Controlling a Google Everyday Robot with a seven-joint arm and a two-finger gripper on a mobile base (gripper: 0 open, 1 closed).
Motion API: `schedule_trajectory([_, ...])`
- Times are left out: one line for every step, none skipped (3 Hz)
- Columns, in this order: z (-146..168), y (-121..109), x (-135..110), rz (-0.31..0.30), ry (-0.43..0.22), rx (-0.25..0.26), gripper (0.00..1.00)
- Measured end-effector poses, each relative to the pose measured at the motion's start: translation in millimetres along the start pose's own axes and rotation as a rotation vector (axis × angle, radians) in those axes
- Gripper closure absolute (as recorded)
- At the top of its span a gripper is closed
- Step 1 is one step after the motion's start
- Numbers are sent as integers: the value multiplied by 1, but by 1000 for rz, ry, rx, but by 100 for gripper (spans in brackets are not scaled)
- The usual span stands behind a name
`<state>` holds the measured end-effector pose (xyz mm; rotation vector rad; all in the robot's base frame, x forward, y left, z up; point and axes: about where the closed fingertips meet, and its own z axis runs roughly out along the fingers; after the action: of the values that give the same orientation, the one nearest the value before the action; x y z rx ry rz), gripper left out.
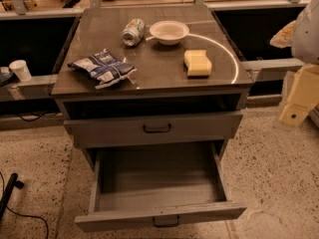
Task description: Place blue chip bag into middle drawer
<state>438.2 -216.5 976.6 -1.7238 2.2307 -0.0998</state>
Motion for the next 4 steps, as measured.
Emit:
schedule_trajectory([0,0,0,0,0,0,0])
schedule_trajectory([16,-16,-25,-17,-31,-30,0])
schedule_trajectory([47,-46,-83,-95,-58,-60,0])
schedule_trajectory([88,-67,-166,-217,-98,-93,0])
